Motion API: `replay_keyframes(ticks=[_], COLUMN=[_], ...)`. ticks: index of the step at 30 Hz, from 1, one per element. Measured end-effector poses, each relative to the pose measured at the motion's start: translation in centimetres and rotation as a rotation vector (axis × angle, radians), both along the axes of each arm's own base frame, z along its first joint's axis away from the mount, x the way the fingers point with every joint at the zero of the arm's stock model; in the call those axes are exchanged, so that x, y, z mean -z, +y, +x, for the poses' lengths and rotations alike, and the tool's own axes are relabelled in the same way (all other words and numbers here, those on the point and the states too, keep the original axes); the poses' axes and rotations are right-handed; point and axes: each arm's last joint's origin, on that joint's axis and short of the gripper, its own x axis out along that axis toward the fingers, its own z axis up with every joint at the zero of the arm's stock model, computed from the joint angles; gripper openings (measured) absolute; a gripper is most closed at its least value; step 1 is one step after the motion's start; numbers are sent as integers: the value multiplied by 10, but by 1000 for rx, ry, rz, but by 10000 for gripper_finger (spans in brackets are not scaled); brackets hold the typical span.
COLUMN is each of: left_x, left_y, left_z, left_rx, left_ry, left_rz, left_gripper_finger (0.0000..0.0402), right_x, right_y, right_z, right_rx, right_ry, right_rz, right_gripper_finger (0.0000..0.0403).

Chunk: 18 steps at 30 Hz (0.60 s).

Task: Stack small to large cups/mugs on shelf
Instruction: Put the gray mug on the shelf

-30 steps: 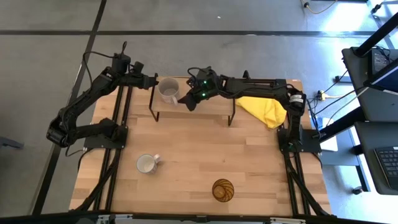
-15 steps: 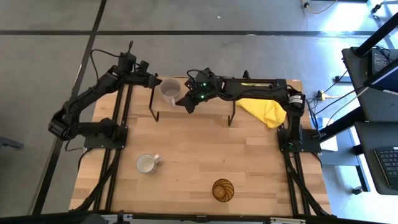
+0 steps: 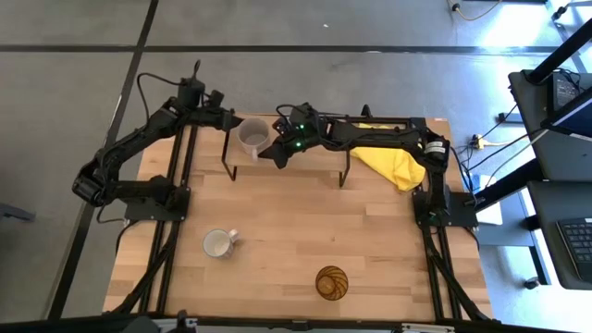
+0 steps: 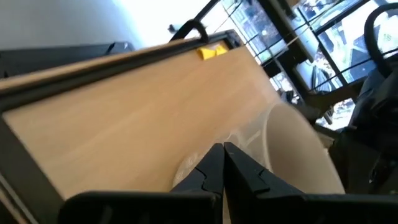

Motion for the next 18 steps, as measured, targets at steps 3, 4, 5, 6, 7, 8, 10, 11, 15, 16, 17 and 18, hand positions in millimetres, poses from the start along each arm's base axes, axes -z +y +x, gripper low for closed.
replay_keyframes(ticks=[3, 4, 5, 6, 7, 8, 10, 11, 15, 16, 17, 18], left_x=[-4, -5, -6, -6, -6, -6, -6, -6, -5, -5, -5, -5], left_y=[2, 3, 3, 3, 3, 3, 2, 2, -1, -1, -2, -2], left_z=[1, 2, 2, 2, 2, 2, 3, 4, 7, 8, 8, 9], left_rx=[-11, -15, -16, -16, -17, -16, -11, -7, 9, 11, 12, 14], left_ry=[-33, -42, -46, -47, -46, -46, -46, -46, -45, -44, -44, -43], left_rz=[21, 23, 26, 27, 25, 23, 22, 22, 22, 22, 23, 23], left_gripper_finger=[1, 1, 1, 2, 1, 1, 1, 1, 1, 1, 1, 1], right_x=[0, 1, 2, 2, 2, 2, 2, 2, 2, 2, 2, 2], right_y=[0, 0, 0, 0, 0, 0, 0, 0, 0, 0, 0, 0], right_z=[0, 0, 1, 1, 1, 1, 1, 1, 1, 1, 1, 1], right_rx=[-5, -5, -5, -5, -5, -4, -5, -5, 2, 2, 2, 2], right_ry=[0, 1, 3, 4, 5, 5, 4, 5, 4, 5, 5, 5], right_rz=[3, 3, 4, 5, 5, 5, 4, 4, 0, 0, -1, -1], right_gripper_finger=[0, 0, 0, 0, 0, 0, 0, 0, 0, 0, 0, 0])
